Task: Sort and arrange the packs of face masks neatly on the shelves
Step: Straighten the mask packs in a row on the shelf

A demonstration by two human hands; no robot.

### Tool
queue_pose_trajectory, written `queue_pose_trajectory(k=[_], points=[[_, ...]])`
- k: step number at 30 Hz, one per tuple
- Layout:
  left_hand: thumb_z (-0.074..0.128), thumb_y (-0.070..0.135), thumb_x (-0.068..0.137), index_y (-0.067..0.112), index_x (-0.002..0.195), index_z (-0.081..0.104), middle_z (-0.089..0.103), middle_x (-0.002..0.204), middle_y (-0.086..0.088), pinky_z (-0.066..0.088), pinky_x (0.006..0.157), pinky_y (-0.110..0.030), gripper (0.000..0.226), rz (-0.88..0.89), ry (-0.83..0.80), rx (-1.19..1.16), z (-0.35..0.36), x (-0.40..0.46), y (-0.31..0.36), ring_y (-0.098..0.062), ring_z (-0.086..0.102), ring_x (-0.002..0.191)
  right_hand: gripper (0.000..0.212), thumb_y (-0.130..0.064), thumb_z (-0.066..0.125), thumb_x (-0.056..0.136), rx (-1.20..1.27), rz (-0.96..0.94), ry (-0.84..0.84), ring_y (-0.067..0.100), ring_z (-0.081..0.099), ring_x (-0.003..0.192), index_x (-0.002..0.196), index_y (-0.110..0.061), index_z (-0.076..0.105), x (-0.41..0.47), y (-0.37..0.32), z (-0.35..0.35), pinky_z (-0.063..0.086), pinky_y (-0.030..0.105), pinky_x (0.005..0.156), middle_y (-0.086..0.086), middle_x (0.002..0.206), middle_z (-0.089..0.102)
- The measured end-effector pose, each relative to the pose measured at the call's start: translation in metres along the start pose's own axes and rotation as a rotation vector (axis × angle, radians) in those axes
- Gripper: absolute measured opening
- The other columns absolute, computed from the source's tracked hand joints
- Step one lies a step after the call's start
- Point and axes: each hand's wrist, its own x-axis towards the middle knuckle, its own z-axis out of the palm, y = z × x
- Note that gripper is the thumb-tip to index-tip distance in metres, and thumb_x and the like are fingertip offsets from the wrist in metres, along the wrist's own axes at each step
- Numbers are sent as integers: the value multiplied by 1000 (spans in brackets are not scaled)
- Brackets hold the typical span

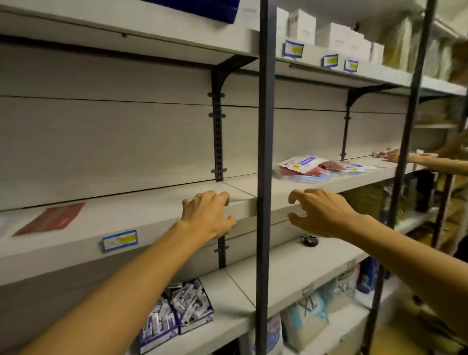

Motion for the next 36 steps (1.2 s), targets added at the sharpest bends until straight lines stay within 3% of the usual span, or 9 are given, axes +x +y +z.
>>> queue_pose_trajectory(k=[7, 17, 25, 36], points=[[54, 46, 86, 21, 116, 52, 56, 111, -4, 48, 86, -42, 39, 149, -1, -53, 9, 34, 97, -25, 54, 100, 42, -49, 55, 91, -11, 65, 11, 17, 59, 93, 123, -21, 50, -16, 78, 4, 45, 19, 66, 2, 123, 59], [54, 38, 87, 18, 120, 53, 56, 121, -8, 48, 86, -40, 38, 276, 39, -121, 56, 137, 190, -28, 51, 108, 39, -47, 58, 90, -93, 127, -48, 11, 54, 85, 120, -23, 51, 21, 191, 30, 44, 14, 62, -2, 110, 56], [56, 38, 86, 18, 122, 53, 55, 125, -8, 46, 87, -37, 42, 265, 86, -127, 98, 242, 218, -28, 50, 115, 37, -47, 60, 89, -94, 149, -48, 10, 56, 83, 118, -25, 52, 95, 276, 62, 42, 14, 59, -2, 112, 61], [52, 38, 88, 17, 119, 55, 58, 122, -8, 48, 89, -38, 37, 189, 78, -30, 158, 347, 256, -27, 51, 112, 34, -45, 56, 92, 46, 174, 12, 11, 59, 85, 118, -24, 51, 145, 374, 115, 53, 22, 73, -2, 111, 63]])
